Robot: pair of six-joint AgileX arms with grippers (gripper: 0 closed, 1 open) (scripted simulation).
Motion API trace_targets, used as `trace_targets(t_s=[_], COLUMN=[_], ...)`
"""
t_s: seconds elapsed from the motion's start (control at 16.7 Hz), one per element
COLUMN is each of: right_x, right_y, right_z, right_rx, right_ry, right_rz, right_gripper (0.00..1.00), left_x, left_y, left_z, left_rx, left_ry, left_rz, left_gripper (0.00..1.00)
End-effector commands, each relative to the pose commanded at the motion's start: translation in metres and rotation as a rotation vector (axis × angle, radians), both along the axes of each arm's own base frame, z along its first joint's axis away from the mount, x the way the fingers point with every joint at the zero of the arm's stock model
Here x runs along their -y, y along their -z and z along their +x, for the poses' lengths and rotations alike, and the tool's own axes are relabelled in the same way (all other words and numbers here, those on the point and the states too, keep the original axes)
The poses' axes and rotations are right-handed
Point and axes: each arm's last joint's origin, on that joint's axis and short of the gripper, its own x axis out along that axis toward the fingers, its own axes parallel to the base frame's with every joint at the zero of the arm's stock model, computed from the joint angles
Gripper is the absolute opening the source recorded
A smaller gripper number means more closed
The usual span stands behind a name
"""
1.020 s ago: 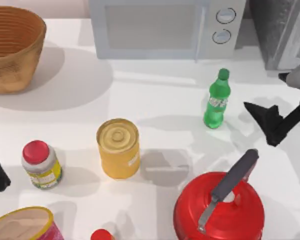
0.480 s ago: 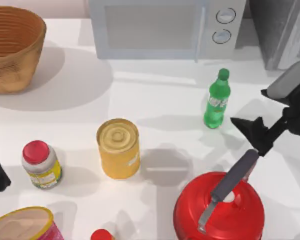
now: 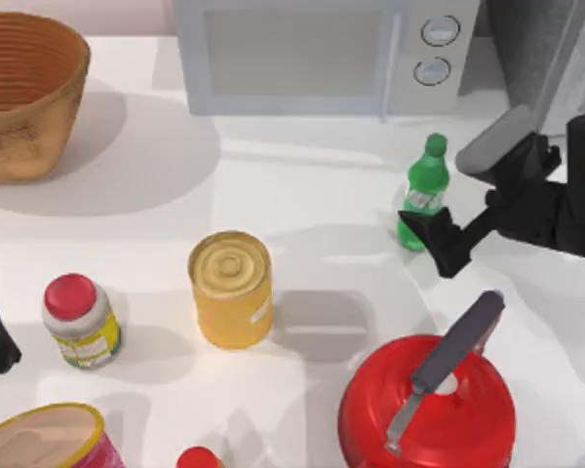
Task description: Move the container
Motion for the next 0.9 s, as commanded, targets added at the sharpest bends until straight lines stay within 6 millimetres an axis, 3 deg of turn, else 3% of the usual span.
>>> trace_targets(t_s=[0.24, 0.48, 0.9], right_x=[-0.023, -0.024, -0.024], right_y=[0.018, 0.018, 0.018], right_z=[0.017, 0.017, 0.017], right_rx=[0.004, 0.005, 0.005], right_ry=[0.0, 0.0, 0.0], right_rz=[0.002, 0.002, 0.002], right_gripper=[1.0, 1.0, 0.47], left_x=[0.0, 0.0, 0.0], left_y=[0.0, 0.0, 0.0], left_z=[0.0, 0.0, 0.0], left_rx=[0.0, 0.0, 0.0], left_ry=[0.0, 0.0, 0.0], left_rz=[0.0, 0.0, 0.0], left_gripper=[1.0, 1.0, 1.0])
